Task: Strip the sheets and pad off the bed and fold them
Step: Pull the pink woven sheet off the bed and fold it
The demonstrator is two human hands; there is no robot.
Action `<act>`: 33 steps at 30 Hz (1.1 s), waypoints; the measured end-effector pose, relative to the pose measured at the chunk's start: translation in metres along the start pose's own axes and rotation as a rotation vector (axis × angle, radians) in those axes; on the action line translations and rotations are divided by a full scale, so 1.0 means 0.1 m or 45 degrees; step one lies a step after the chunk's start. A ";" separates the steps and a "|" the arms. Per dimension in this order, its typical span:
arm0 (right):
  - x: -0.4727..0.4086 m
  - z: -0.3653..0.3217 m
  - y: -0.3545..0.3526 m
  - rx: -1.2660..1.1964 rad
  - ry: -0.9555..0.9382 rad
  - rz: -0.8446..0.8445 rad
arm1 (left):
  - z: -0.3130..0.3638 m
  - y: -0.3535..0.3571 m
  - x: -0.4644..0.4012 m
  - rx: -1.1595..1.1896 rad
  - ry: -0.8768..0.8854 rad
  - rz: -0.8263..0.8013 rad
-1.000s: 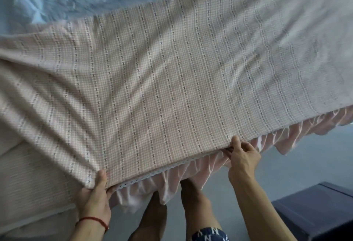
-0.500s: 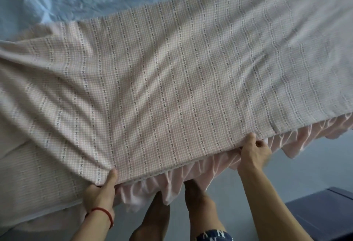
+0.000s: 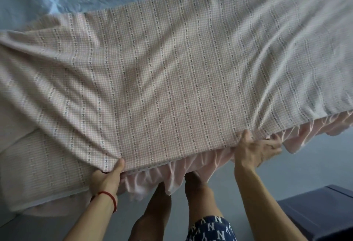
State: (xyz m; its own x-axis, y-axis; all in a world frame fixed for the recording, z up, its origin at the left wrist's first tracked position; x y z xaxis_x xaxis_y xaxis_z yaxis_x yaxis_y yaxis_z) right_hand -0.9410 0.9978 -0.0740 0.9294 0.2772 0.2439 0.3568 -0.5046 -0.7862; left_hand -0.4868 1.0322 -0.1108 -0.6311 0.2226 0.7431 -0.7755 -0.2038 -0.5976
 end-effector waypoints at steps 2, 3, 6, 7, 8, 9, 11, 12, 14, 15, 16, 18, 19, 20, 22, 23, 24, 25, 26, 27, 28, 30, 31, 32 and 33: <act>0.31 -0.27 0.11 0.331 -0.511 -0.105 | 0.00 -0.04 0.00 0.106 -0.006 -0.006; 0.52 -0.38 0.25 0.471 -0.755 -0.242 | 0.01 -0.07 0.01 0.170 -0.008 -0.023; 1.26 -0.55 0.72 0.575 -1.255 -0.830 | 0.08 -0.08 0.02 0.561 -0.165 -0.216; 1.50 -0.57 0.86 0.572 -1.370 -0.993 | 0.17 -0.07 0.09 0.697 -0.239 -0.287; 1.75 -0.63 0.99 0.573 -1.464 -1.124 | 0.24 -0.12 0.01 0.779 -0.282 -0.311; 2.01 -0.69 1.11 0.569 -1.539 -1.236 | 0.33 -0.23 -0.08 0.827 -0.273 -0.289; 2.44 -0.79 1.33 0.626 -1.609 -1.403 | 0.52 -0.47 -0.28 0.631 -0.136 -0.158; 2.61 -0.82 1.44 0.685 -1.616 -1.458 | 0.61 -0.65 -0.35 0.361 -0.035 0.005; 2.83 -0.85 1.60 0.823 -1.591 -1.513 | 0.78 -0.93 -0.47 -0.065 0.179 0.285; 2.93 -0.85 1.69 0.896 -1.567 -1.528 | 0.85 -1.07 -0.53 -0.201 0.246 0.362; 2.97 -0.84 1.77 0.980 -1.536 -1.526 | 0.89 -1.16 -0.64 -0.300 0.278 0.369; 3.06 -0.80 1.92 1.147 -1.491 -1.502 | 0.90 -1.32 -0.94 -0.419 0.292 0.261; 3.05 -0.78 1.97 1.215 -1.461 -1.481 | 0.87 -1.31 -1.04 -0.509 0.283 0.137; 3.03 -0.76 2.01 1.268 -1.429 -1.457 | 0.81 -1.29 -1.14 -0.601 0.291 0.020; 3.08 -0.76 2.11 1.340 -1.377 -1.422 | 0.69 -1.25 -1.33 -0.775 0.274 -0.152; 3.13 -0.77 2.16 1.357 -1.358 -1.413 | 0.68 -1.25 -1.39 -0.847 0.284 -0.181; 3.16 -0.77 2.19 1.373 -1.340 -1.410 | 0.68 -1.23 -1.43 -0.919 0.295 -0.185; 3.17 -0.78 2.21 1.388 -1.325 -1.403 | 0.69 -1.22 -1.43 -0.987 0.293 -0.174; 3.17 -0.79 2.22 1.403 -1.309 -1.399 | 0.68 -1.20 -1.44 -1.034 0.278 -0.167; 3.17 -0.78 2.22 1.418 -1.297 -1.396 | 0.68 -1.19 -1.43 -1.043 0.264 -0.165; 3.19 -0.79 2.23 1.425 -1.287 -1.386 | 0.69 -1.19 -1.44 -1.026 0.275 -0.180; 3.21 -0.79 2.23 1.436 -1.281 -1.351 | 0.68 -1.17 -1.43 -1.015 0.315 -0.254; 3.19 -0.79 2.22 1.447 -1.270 -1.331 | 0.69 -1.17 -1.43 -1.026 0.328 -0.305; 3.19 -0.79 2.21 1.464 -1.252 -1.309 | 0.70 -1.18 -1.45 -1.050 0.334 -0.359; 3.19 -0.80 2.20 1.481 -1.234 -1.294 | 0.72 -1.20 -1.47 -1.086 0.345 -0.406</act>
State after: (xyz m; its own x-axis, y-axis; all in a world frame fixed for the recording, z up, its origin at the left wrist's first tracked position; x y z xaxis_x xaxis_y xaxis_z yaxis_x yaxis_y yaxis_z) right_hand -0.5587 0.9099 -0.1242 -0.1104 0.6152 0.7806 0.0508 0.7879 -0.6137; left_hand -0.2997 0.9549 -0.1270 -0.2871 0.3830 0.8780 -0.5962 0.6460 -0.4768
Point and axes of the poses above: each hand's wrist, its own x-axis away from the middle knuckle, its own y-axis out of the palm, z = x × y, the point moved 6 cm from there along -x, towards the middle knuckle, and after that the axes turned 3 degrees about -y, right-handed, at the moved point
